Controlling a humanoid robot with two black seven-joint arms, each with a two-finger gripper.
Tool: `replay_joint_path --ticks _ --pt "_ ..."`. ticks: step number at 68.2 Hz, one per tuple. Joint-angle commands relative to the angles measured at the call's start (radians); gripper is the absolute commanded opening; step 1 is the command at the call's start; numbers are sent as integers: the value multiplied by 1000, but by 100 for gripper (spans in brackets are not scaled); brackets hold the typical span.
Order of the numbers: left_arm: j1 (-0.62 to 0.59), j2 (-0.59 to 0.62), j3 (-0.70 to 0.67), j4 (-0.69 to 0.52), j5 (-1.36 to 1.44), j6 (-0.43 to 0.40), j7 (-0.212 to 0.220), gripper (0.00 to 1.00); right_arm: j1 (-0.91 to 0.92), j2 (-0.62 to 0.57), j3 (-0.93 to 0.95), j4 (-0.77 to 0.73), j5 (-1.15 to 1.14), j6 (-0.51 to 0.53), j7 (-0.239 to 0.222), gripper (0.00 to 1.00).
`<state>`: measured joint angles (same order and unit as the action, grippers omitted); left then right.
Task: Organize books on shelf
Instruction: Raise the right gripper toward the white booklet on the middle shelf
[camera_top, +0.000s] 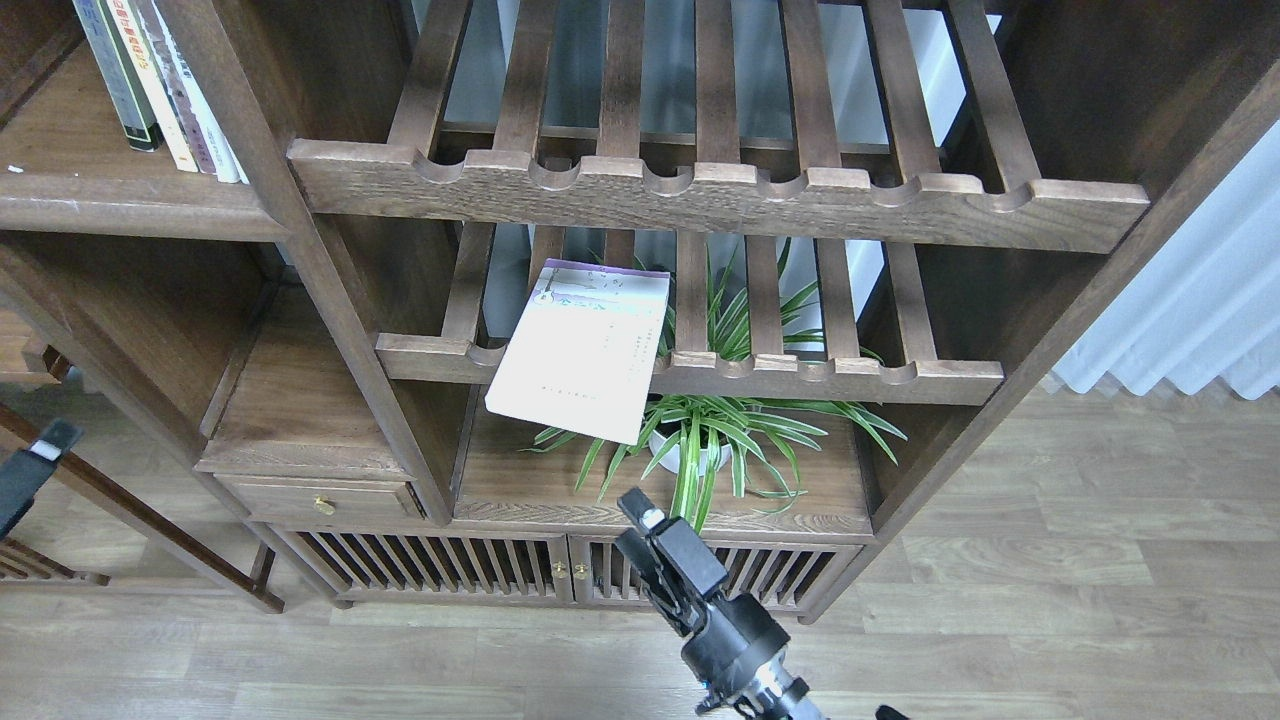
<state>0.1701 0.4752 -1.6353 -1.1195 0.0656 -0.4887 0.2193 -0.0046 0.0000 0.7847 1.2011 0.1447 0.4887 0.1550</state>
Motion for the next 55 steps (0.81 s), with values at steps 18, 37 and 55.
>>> replay_joint_path --ticks 18,37,55 --pt "-1 0 0 4 0 0 2 99 29 0 -5 -8 -2 -62 6 100" --pt "-7 8 -1 6 -1 0 2 99 152 0 -16 -143 1 -127 8 100" --pt "-7 8 -2 18 -1 0 0 99 207 0 -18 -153 6 -137 9 100"
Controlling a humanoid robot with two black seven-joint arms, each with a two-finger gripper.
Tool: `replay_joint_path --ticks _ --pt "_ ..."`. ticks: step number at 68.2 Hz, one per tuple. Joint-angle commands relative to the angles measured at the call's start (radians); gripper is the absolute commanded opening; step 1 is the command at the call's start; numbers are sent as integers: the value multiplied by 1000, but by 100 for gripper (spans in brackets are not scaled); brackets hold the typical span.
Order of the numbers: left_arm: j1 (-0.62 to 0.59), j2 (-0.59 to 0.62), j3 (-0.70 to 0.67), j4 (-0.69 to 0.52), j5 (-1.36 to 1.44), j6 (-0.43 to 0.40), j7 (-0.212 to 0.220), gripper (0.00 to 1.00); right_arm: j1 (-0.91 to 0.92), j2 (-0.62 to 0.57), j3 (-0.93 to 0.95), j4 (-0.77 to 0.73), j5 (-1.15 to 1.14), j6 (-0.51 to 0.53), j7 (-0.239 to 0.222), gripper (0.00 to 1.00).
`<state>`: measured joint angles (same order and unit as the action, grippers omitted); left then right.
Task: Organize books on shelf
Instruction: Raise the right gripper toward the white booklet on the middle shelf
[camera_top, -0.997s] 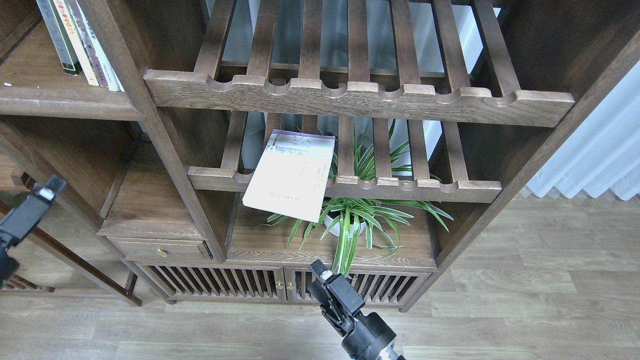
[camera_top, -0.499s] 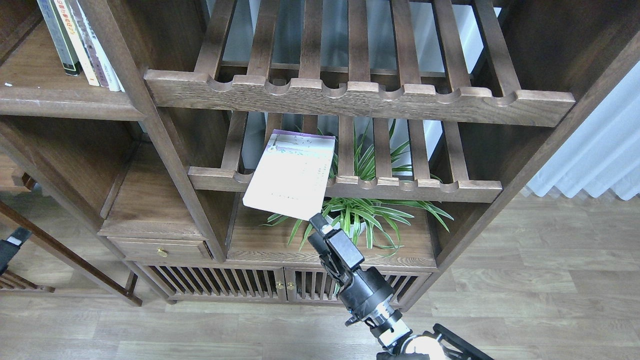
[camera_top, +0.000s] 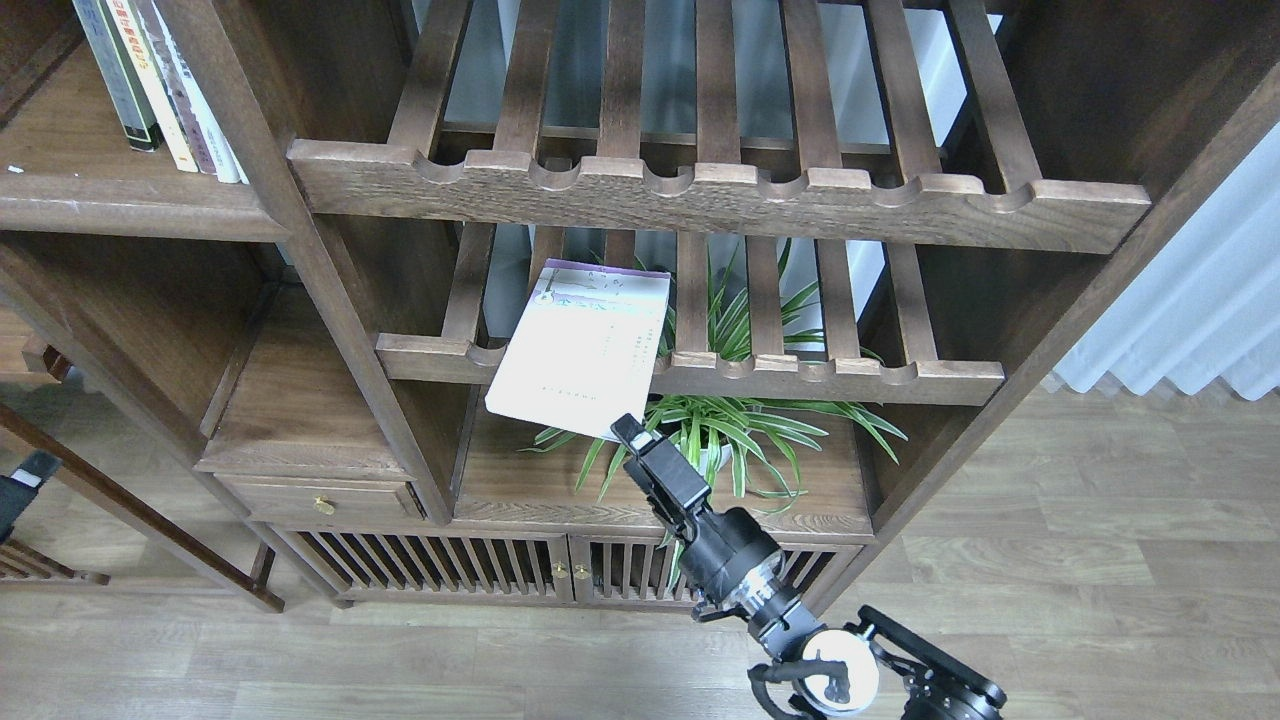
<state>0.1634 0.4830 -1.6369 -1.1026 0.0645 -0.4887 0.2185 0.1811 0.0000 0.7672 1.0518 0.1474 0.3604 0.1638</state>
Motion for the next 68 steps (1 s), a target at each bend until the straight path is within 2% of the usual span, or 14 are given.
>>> replay_joint_path --ticks 1,9,19,35,39,43,50,53,57,61,68 --pt "-1 0 0 1 0 0 2 99 26 0 1 -4 3 -15 0 100" --pt "-2 3 -1 3 0 0 2 99 37 0 0 -3 6 -47 5 99" --pt "-4 5 -9 3 0 0 2 99 49 0 0 2 6 -84 42 94" --pt "-8 5 -11 1 0 0 4 99 66 0 0 0 6 -155 43 86" --pt "-8 5 -14 1 0 0 4 99 67 0 0 0 6 -164 43 80" --pt "-8 5 -18 1 0 0 4 99 69 0 4 0 9 -158 43 68" --pt "-8 5 -20 1 0 0 4 99 70 0 3 5 14 -152 43 52" --pt "-8 5 -20 1 0 0 4 99 70 0 3 7 17 -152 42 49" --pt "-8 5 -21 1 -2 0 4 100 70 0 4 7 18 -150 42 38" --pt "-8 6 -30 1 -2 0 4 99 70 0 4 5 23 -143 42 22" --pt "-8 6 -34 1 0 0 4 99 70 0 4 5 31 -121 42 16"
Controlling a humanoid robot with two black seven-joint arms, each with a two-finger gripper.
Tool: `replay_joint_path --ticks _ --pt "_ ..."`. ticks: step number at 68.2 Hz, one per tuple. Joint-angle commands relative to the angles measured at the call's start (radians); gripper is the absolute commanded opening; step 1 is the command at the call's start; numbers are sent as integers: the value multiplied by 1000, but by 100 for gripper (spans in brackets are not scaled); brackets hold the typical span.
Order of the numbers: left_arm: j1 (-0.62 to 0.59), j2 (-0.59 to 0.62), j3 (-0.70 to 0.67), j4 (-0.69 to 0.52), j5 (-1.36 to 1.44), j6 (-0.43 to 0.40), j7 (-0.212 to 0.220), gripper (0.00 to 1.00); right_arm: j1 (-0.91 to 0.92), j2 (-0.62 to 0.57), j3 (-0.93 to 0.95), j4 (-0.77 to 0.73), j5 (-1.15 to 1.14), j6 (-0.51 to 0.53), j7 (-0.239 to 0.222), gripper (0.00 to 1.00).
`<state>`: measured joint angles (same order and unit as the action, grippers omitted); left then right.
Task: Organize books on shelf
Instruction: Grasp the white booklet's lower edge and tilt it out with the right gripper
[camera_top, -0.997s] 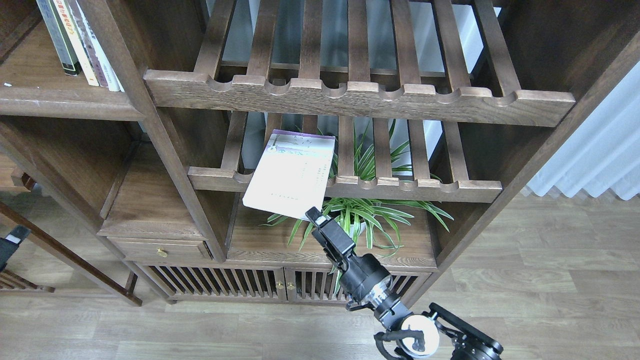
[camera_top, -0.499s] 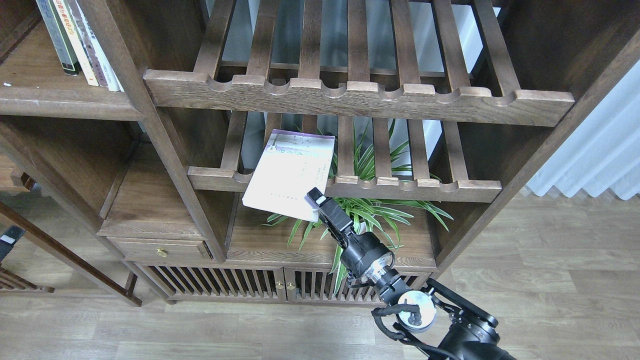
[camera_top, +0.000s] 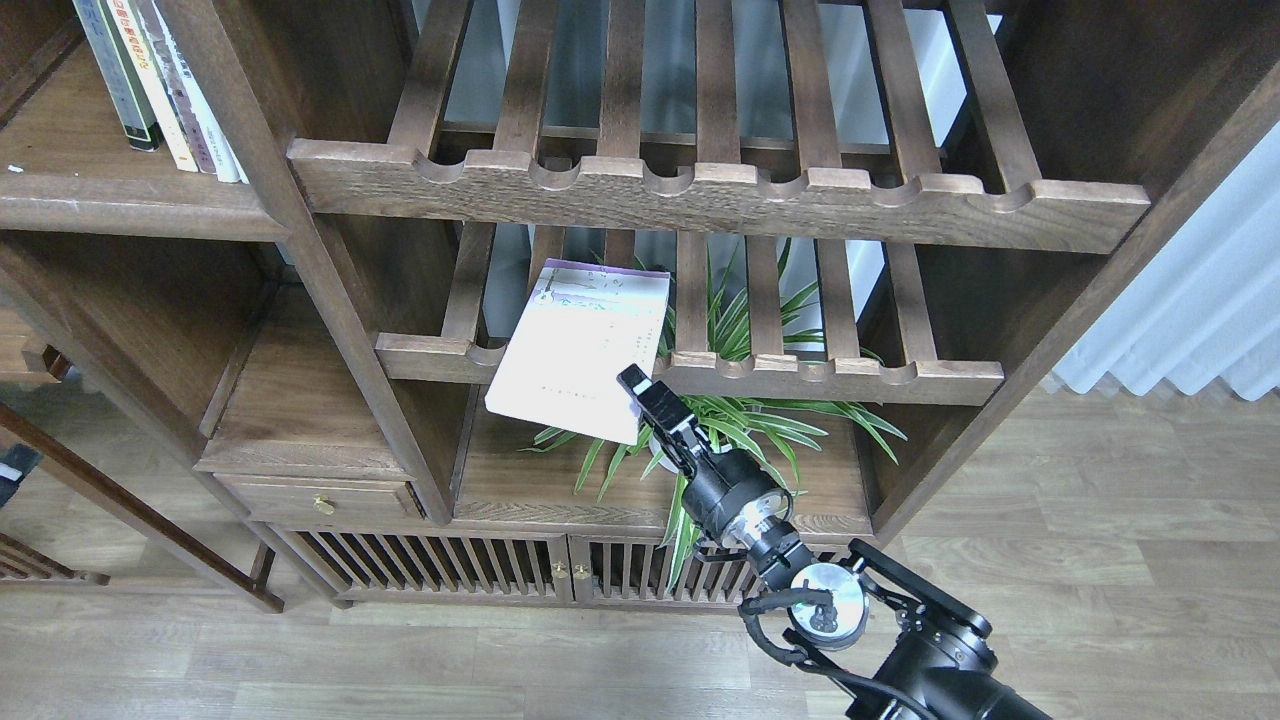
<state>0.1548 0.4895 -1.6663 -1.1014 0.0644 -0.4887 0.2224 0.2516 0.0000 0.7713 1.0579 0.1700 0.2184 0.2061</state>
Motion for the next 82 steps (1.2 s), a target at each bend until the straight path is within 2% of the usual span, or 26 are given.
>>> replay_joint_path --ticks 1,6,10,22,43,49,53,54,57,68,82 --pt "0 0 -4 0 0 0 0 99 0 0 0 0 6 22 -1 16" --pt "0 -2 -4 0 0 0 0 99 0 0 0 1 8 42 -1 13" --pt "-1 -2 -3 0 0 0 -6 100 0 0 0 2 8 93 -1 6" --pt "-21 -11 11 0 -1 0 -3 99 -31 0 0 39 10 194 -8 6" --pt "-23 -15 106 -3 -66 0 -2 99 -236 0 14 197 -3 237 -24 6" --pt "-24 -12 207 -5 -152 0 3 99 -284 0 32 203 -9 270 -53 6" --pt "-32 -6 276 -14 -208 0 3 99 -314 0 45 203 -29 270 -83 6" --pt "-37 -3 313 -21 -237 0 3 99 -337 0 52 200 -59 270 -105 6" --pt "-41 -3 335 -26 -256 0 3 99 -362 0 57 195 -90 270 -119 6" --pt "-61 -9 402 -28 -288 0 2 99 -387 0 57 175 -109 270 -137 6" --pt "-129 -11 600 -32 -322 0 0 99 -402 0 56 174 -124 270 -186 6"
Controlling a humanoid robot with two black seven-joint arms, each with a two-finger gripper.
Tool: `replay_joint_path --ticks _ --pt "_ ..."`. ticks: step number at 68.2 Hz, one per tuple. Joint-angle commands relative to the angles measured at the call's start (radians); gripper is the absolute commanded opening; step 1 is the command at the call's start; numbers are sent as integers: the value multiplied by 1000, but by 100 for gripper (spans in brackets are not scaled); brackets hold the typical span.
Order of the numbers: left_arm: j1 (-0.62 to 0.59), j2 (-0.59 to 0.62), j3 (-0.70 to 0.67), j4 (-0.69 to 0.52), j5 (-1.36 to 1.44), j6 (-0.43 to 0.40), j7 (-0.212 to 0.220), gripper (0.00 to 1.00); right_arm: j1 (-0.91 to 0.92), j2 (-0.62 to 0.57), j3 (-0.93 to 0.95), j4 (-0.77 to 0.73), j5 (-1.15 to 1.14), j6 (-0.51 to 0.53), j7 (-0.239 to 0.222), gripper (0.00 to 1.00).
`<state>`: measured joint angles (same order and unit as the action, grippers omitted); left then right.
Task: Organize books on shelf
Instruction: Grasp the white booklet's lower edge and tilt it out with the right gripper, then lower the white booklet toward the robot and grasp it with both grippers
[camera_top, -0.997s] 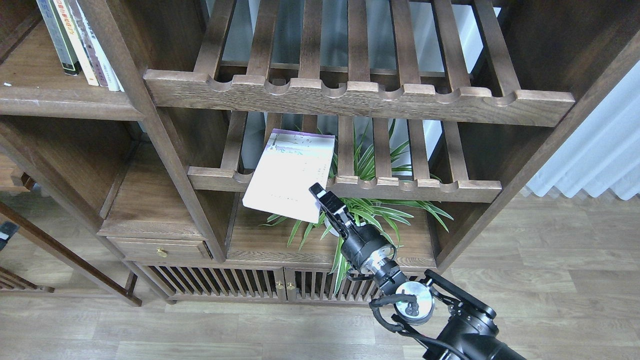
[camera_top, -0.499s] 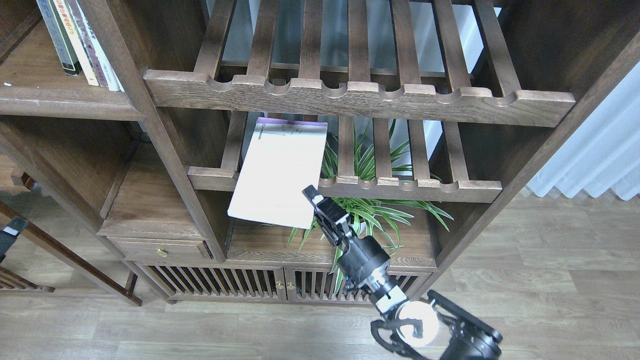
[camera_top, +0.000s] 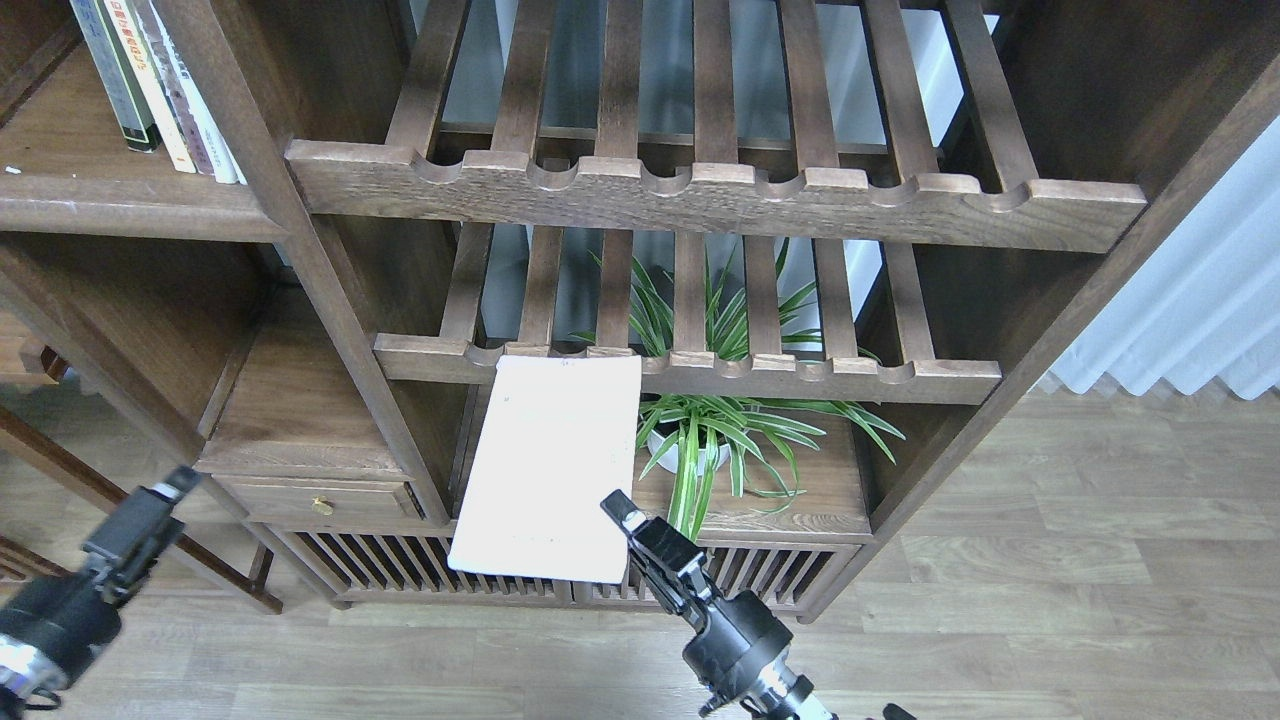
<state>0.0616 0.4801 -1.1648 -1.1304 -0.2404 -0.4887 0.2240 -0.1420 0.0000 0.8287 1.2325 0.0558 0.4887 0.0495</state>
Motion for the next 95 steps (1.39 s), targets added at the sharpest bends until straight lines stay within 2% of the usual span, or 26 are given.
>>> replay_joint_path --ticks 1,21,42,64,87,91,95 --pt "-42 -1 112 -5 -20 0 -2 99 -10 0 -2 -1 -13 0 -34 6" --pt "-80 -31 215 -60 -76 0 -11 99 -10 0 -19 -8 -30 0 -117 6" --pt "-86 -72 304 -86 -76 0 -11 99 -16 0 -26 -18 -36 0 -145 6" --pt "-86 -156 342 -108 -74 0 -9 97 -25 0 -43 -24 -48 0 -151 7" --pt "-85 -179 435 -108 -77 0 -15 60 -28 0 -54 -24 -48 0 -151 7" --pt "-85 -179 441 -108 -77 0 -25 50 -28 0 -54 -24 -48 0 -151 8" --pt "-86 -181 442 -108 -80 0 -46 36 -30 0 -54 -24 -48 0 -151 8"
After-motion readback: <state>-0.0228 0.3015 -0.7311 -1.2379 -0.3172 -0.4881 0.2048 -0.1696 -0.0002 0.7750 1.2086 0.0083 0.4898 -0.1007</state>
